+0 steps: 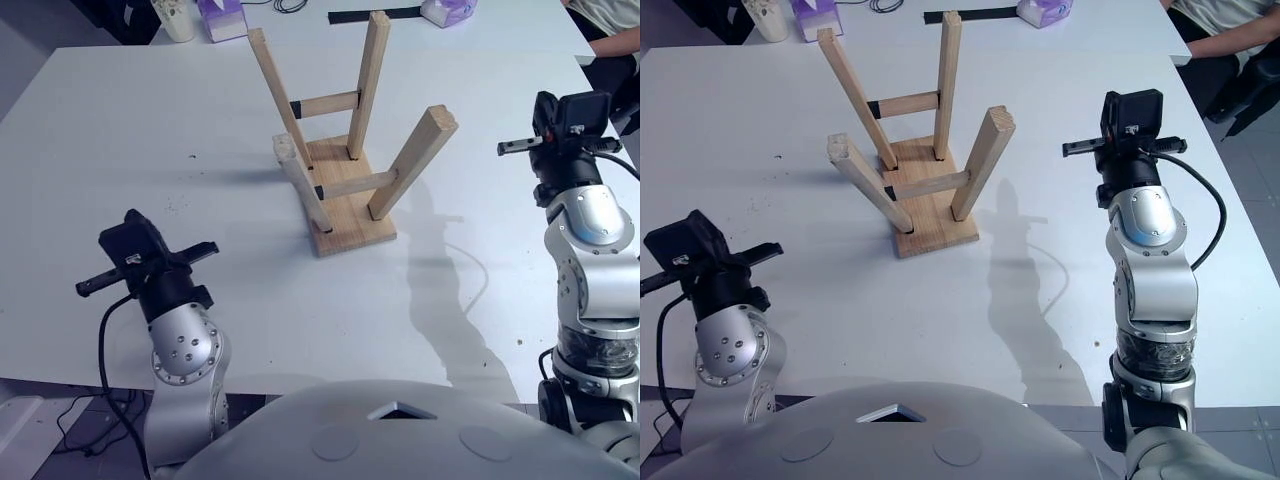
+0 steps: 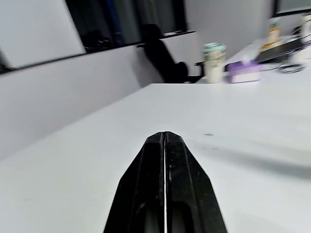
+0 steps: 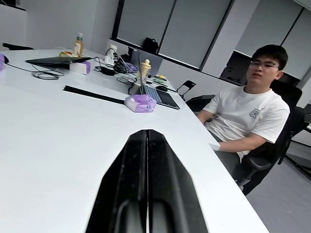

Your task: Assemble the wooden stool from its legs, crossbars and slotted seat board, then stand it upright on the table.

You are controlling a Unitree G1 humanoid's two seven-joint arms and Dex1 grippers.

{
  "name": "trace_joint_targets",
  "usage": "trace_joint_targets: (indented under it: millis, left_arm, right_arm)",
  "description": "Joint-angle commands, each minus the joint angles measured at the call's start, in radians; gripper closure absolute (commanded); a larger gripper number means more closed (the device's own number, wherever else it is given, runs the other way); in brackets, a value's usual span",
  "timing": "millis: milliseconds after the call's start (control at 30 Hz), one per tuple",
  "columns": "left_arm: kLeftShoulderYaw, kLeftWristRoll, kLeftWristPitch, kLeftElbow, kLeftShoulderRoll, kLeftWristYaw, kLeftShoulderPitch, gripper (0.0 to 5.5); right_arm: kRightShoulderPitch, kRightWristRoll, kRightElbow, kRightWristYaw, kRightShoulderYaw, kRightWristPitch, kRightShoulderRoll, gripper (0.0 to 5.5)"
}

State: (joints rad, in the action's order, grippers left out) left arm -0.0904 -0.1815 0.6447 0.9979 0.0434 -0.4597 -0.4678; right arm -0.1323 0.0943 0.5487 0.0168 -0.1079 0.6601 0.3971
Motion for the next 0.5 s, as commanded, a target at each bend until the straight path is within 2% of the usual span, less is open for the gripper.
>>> trace_joint_targets:
  millis: [33,67,100,167,233,333,433,500]
  left_arm:
    - [-0.23,0.103,0.009,-0.046,0.051,0.248,0.136,5.49]
    - [-0.34,0.137,0.005,-0.057,0.09,0.359,0.191,5.49]
    - [-0.37,0.187,0.014,-0.072,0.094,0.425,0.218,5.49]
    - [-0.362,0.253,0.018,-0.098,0.124,0.523,0.25,5.49]
    - [-0.332,0.273,0.012,-0.105,0.133,0.538,0.243,5.49]
    - [-0.231,0.247,-0.019,-0.119,0.131,0.492,0.213,5.49]
    - [-0.062,0.258,-0.043,-0.145,0.098,0.443,0.197,5.49]
    - [0.035,0.27,-0.058,-0.158,0.085,0.426,0.171,5.49]
  right_arm:
    - [0.0,0.22,0.167,0.141,0.156,0.114,-0.105,5.5]
    - [0.003,0.313,0.24,0.192,0.23,0.167,-0.126,5.5]
    - [0.009,0.391,0.298,0.23,0.288,0.21,-0.14,5.5]
    - [0.003,0.45,0.34,0.258,0.353,0.263,-0.145,5.5]
    - [0.005,0.417,0.317,0.269,0.363,0.268,-0.123,5.5]
    - [0.028,0.357,0.257,0.277,0.325,0.233,-0.093,5.5]
    - [0.042,0.292,0.162,0.242,0.197,0.157,-0.067,5.5]
    - [0.021,0.196,0.038,0.264,0.123,0.033,0.028,5.5]
